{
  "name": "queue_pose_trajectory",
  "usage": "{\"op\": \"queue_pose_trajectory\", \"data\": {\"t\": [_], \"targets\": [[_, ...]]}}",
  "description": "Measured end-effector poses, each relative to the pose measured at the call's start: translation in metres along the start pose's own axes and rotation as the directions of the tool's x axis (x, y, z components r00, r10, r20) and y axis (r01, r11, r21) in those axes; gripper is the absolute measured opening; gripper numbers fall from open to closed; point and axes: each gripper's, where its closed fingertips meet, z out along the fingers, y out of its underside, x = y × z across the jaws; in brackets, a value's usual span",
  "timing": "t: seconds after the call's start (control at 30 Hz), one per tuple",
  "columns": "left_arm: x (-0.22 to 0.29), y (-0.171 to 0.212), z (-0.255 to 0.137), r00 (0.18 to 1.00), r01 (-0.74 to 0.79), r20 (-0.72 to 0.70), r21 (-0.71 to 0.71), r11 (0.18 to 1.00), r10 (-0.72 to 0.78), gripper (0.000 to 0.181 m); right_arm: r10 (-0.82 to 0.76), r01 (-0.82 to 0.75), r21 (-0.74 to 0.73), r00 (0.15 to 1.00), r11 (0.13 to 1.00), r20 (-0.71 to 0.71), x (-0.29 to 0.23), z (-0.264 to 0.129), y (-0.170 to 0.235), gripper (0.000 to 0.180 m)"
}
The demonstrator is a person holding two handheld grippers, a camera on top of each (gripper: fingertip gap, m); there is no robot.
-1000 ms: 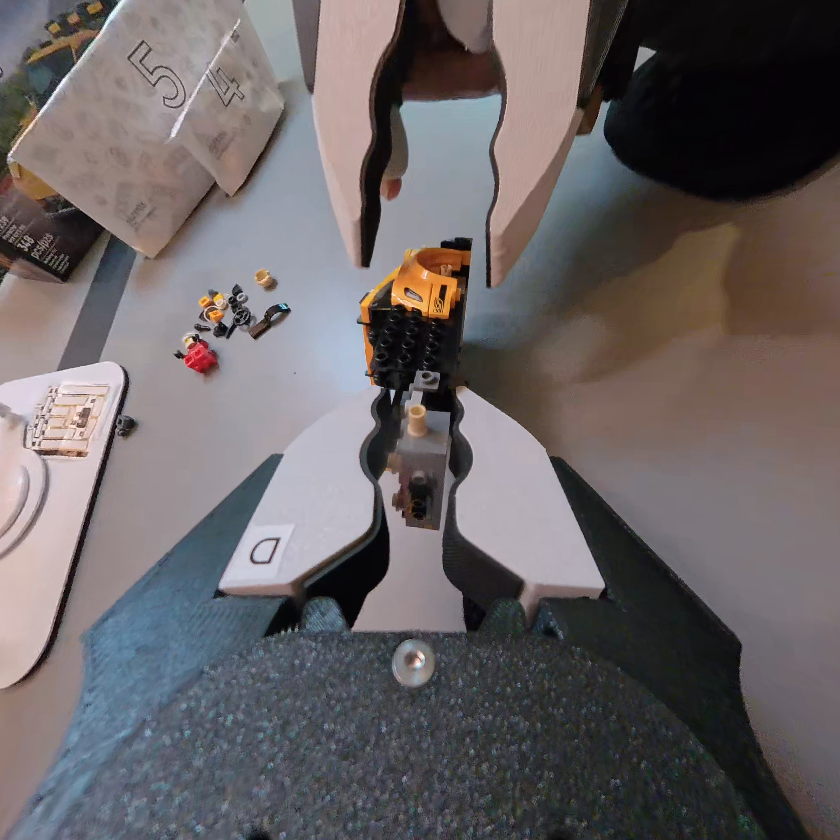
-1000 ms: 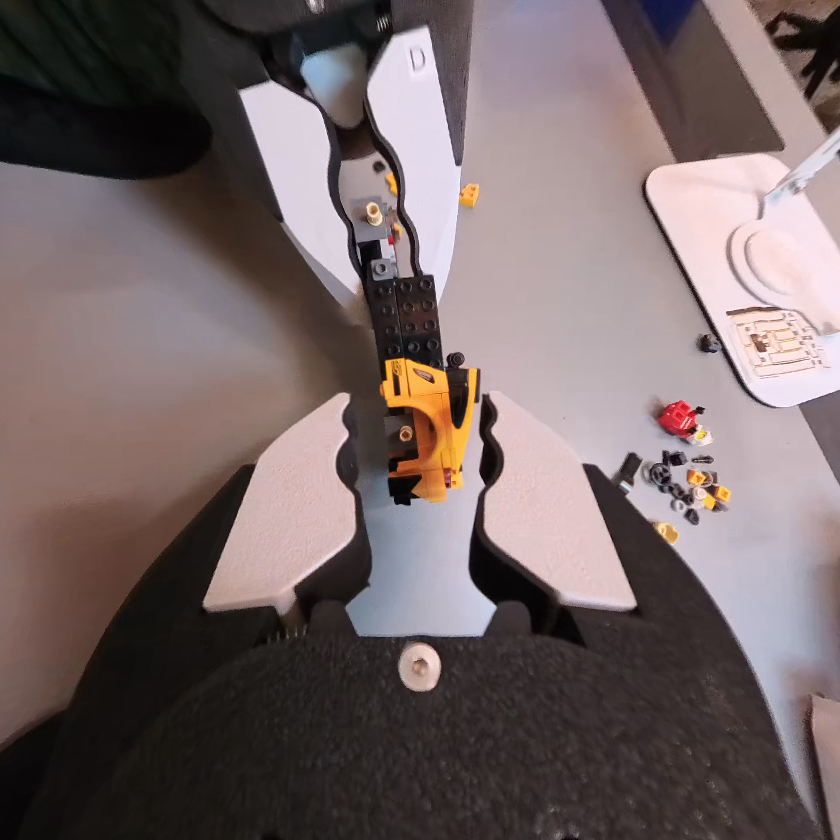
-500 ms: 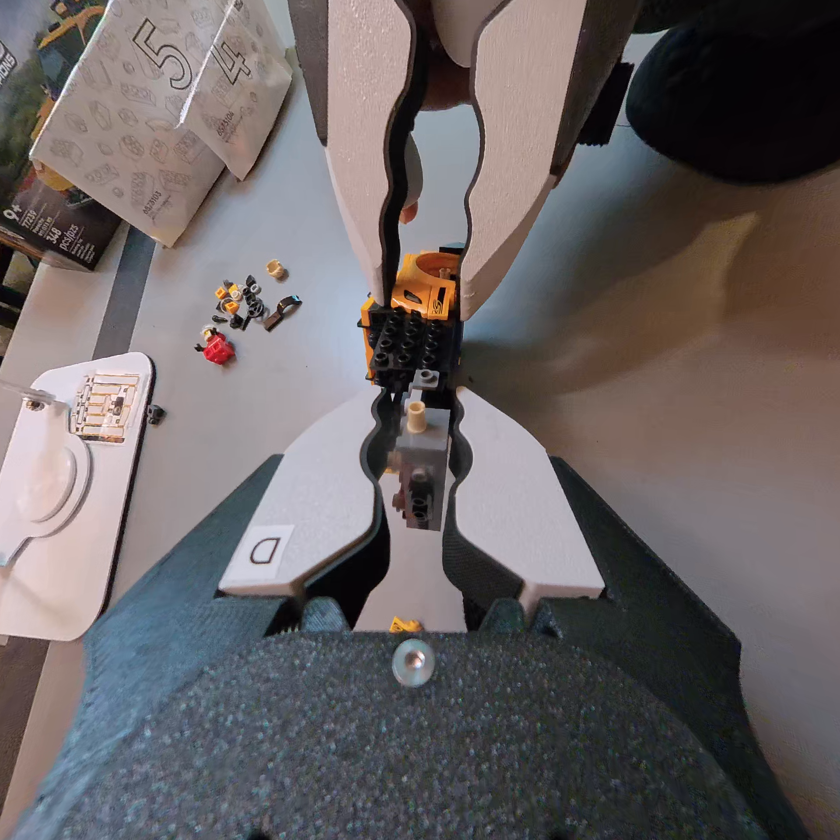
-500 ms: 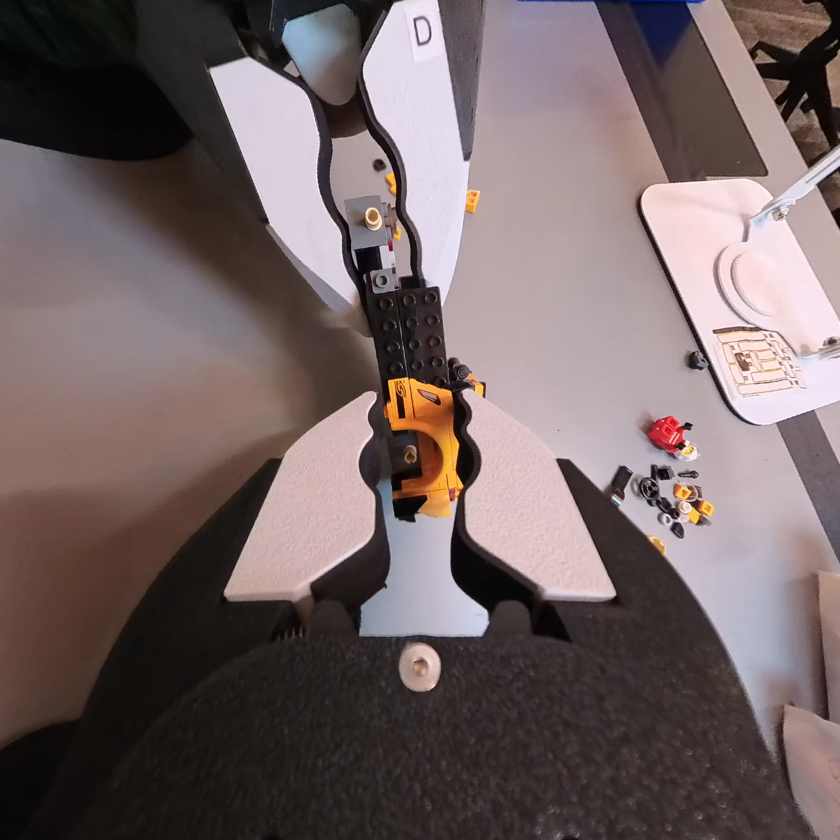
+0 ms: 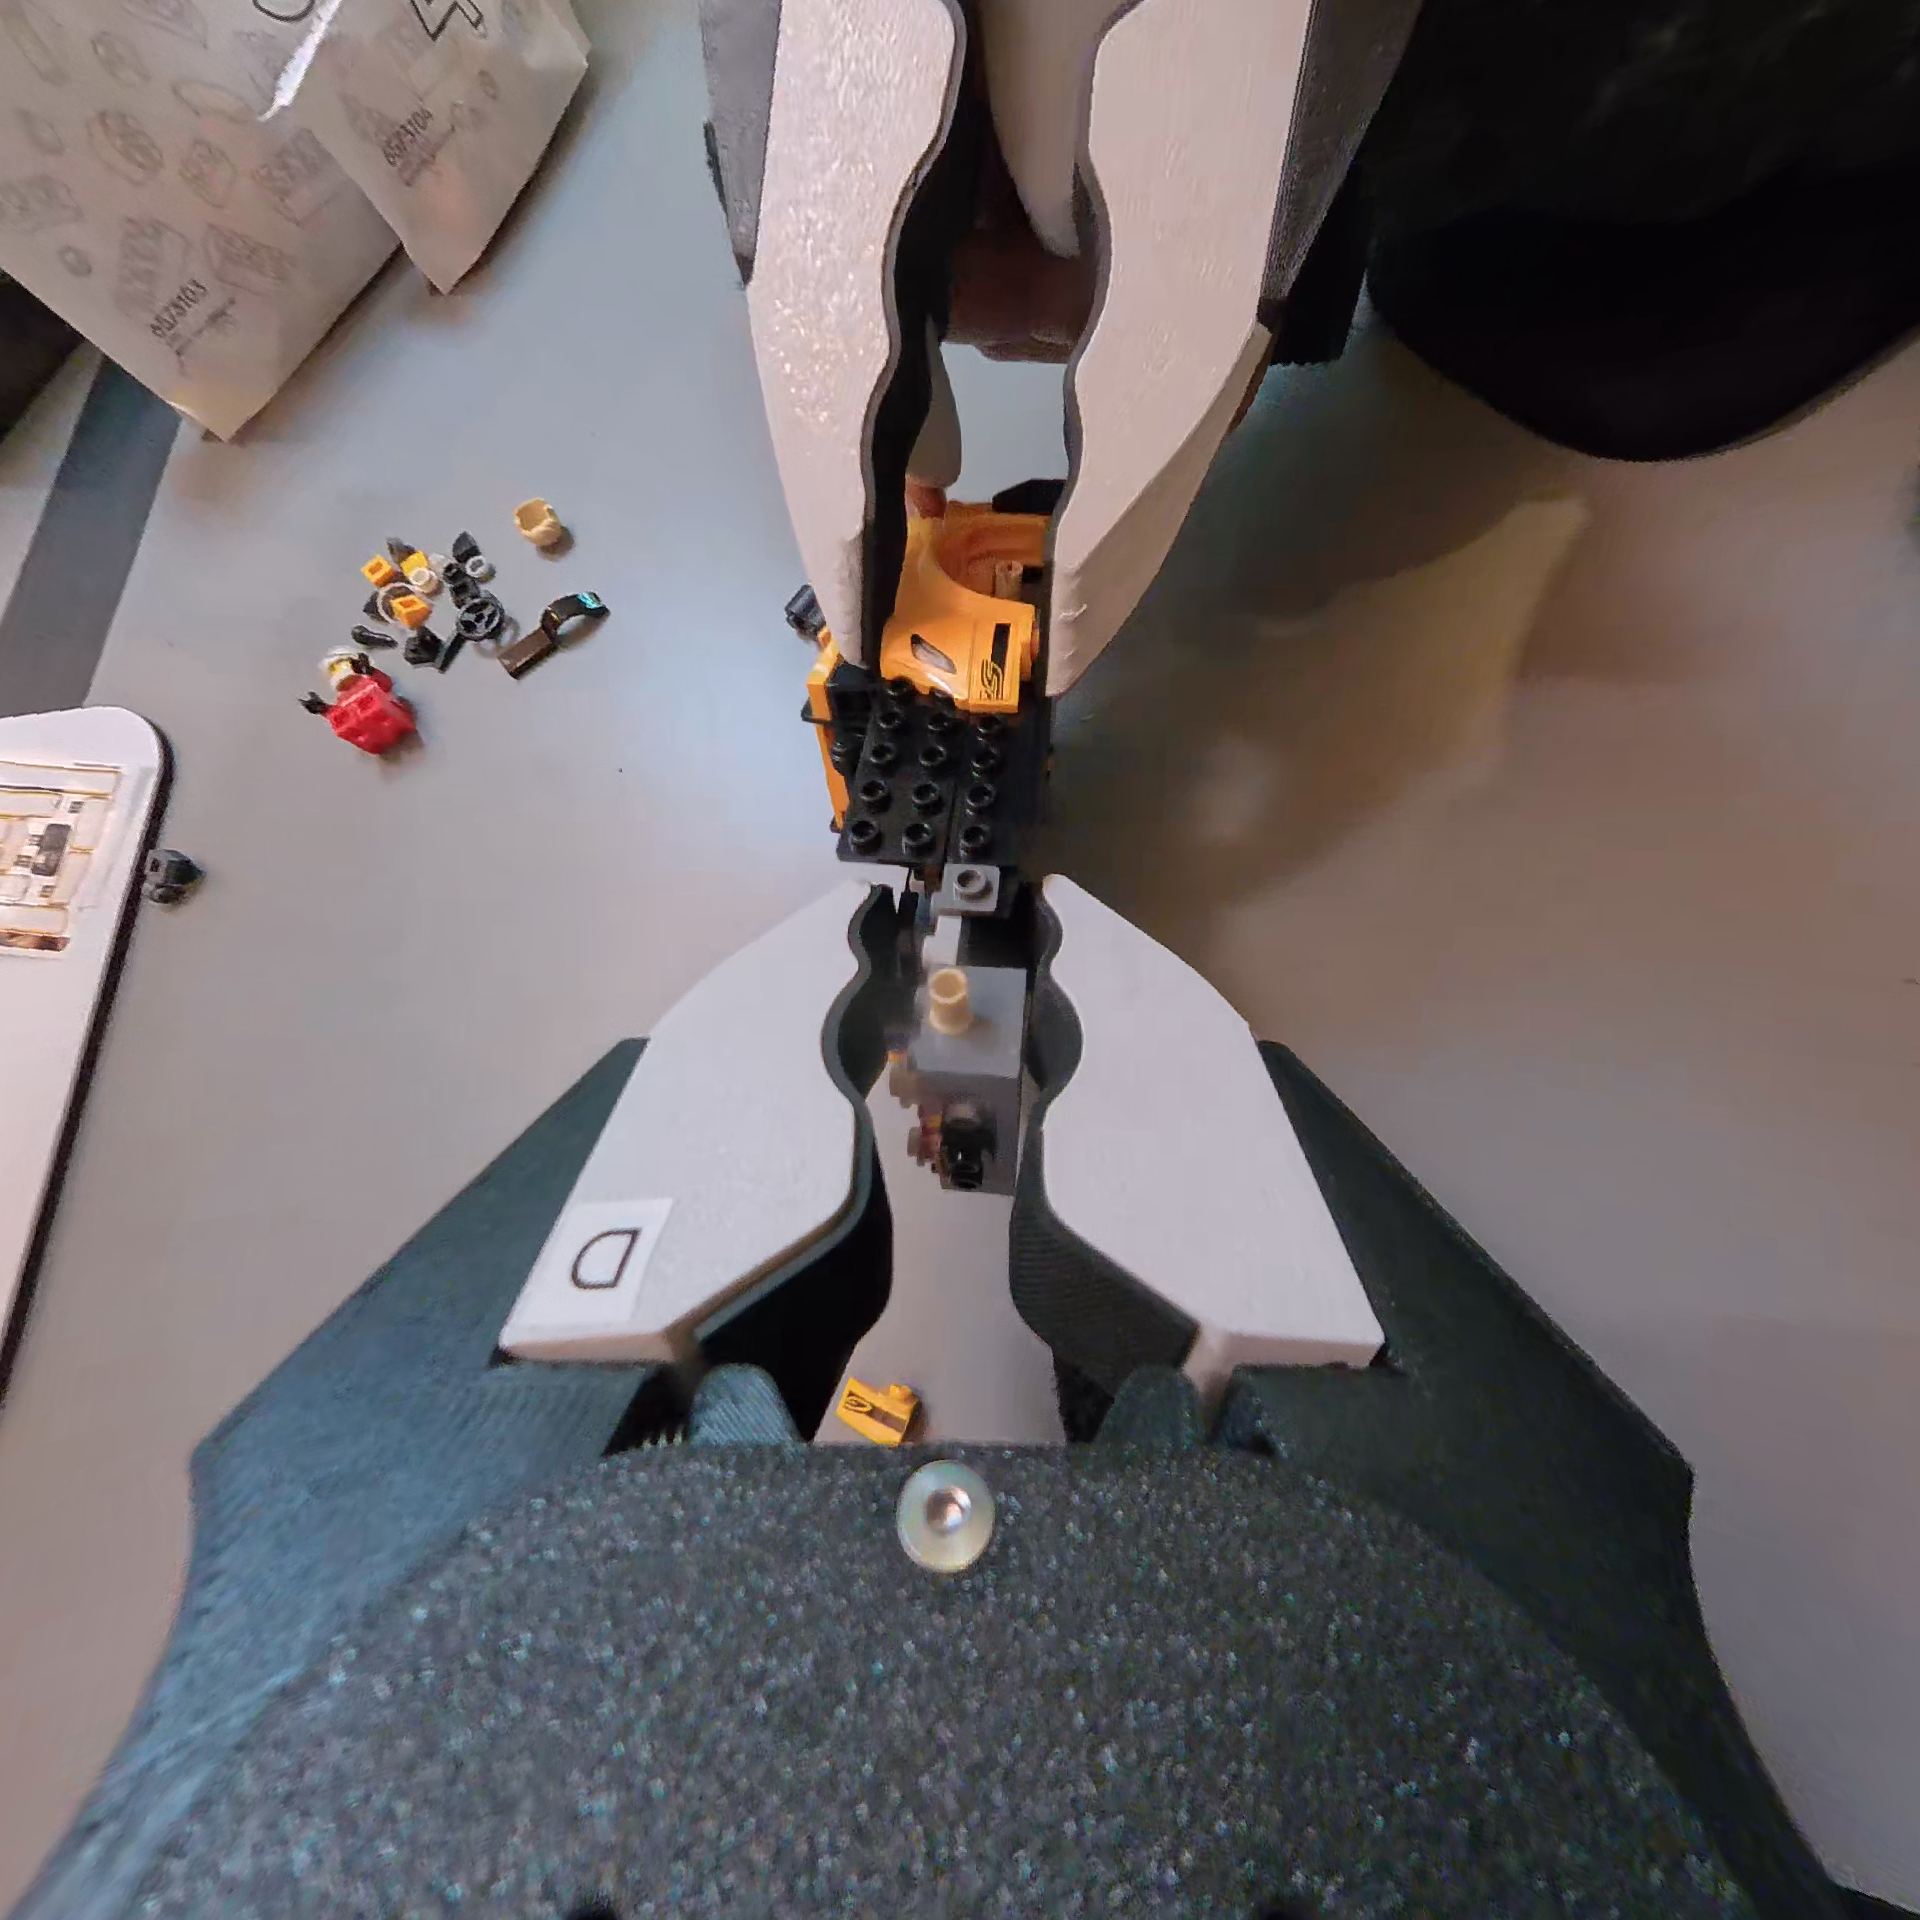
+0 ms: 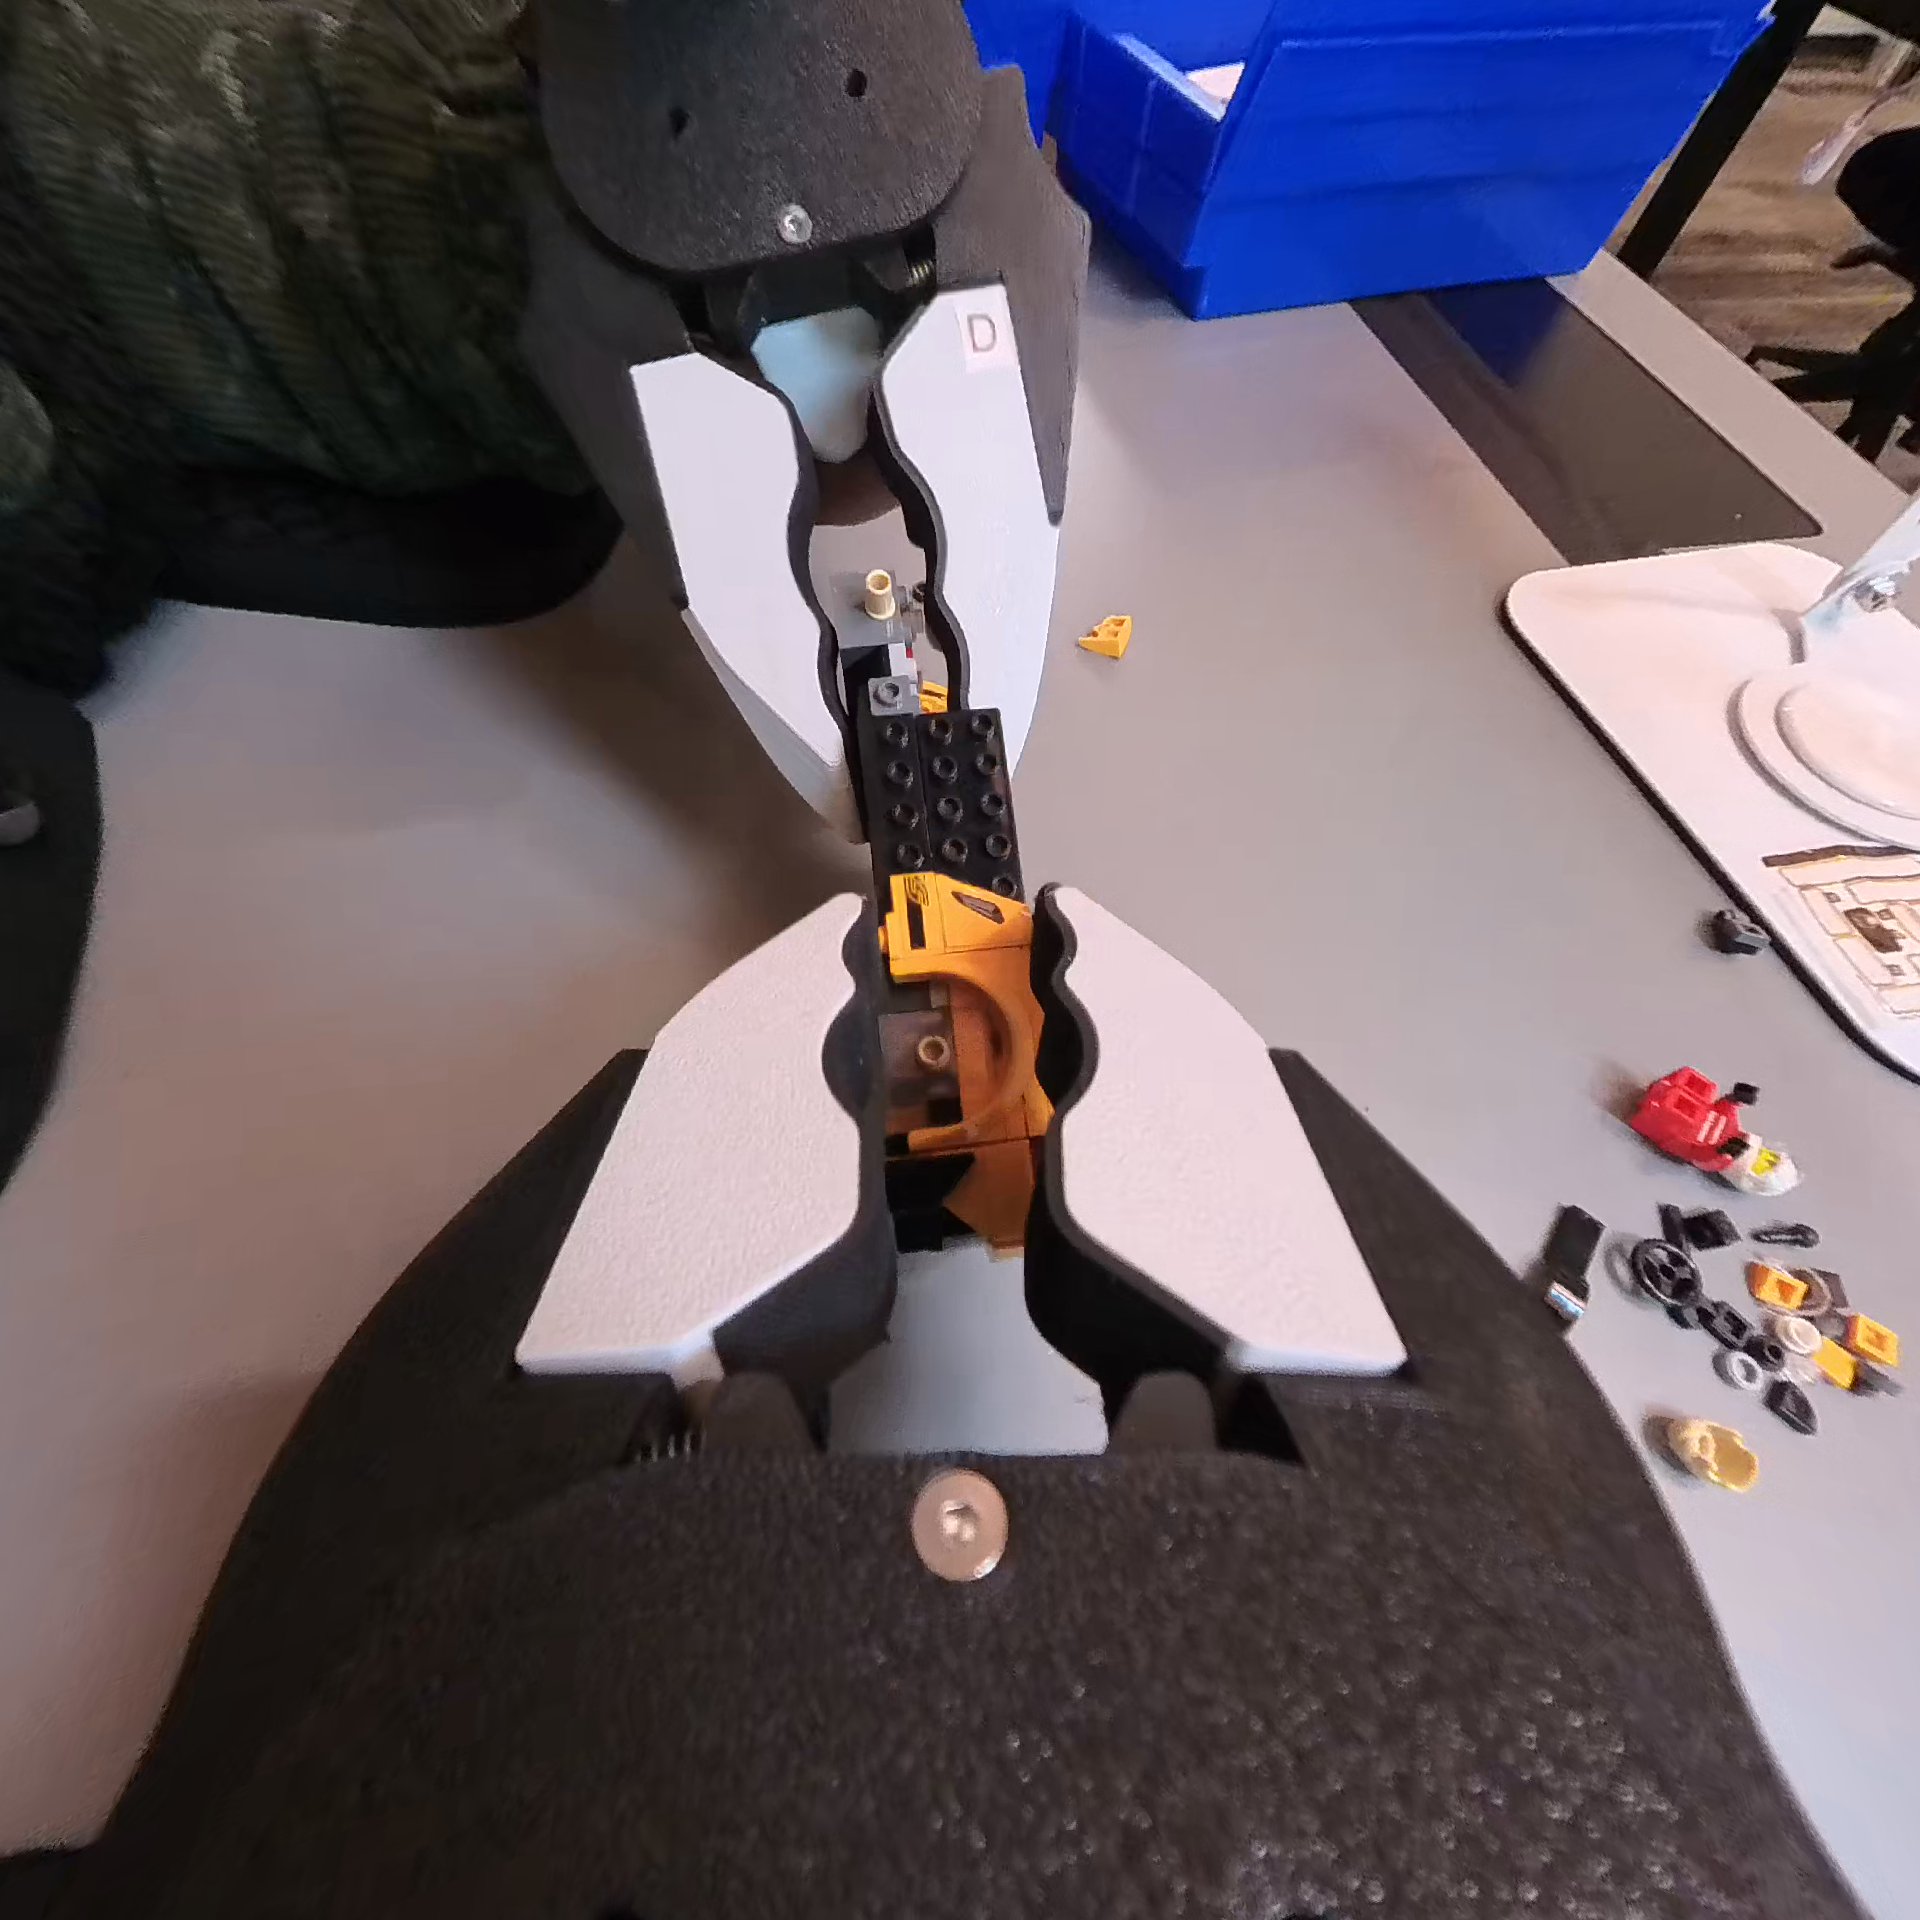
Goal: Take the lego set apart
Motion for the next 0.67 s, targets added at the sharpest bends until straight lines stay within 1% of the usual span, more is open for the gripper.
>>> {"op": "queue_pose_trajectory", "data": {"t": [0.33,0.67], "targets": [[0.0035,-0.0011,-0.001,0.999,0.019,-0.035,0.015,1.0,-0.018,0.025,0.027,-0.029,0.06,0.999,0.998,0.043,-0.0046,-0.0043,-0.0067,0.027],[0.0072,-0.0013,-0.0006,0.997,0.033,-0.066,0.023,0.999,-0.032,0.024,0.104,-0.118,0.122,0.988,0.986,0.114,-0.0069,-0.0072,-0.0071,0.026]]}}
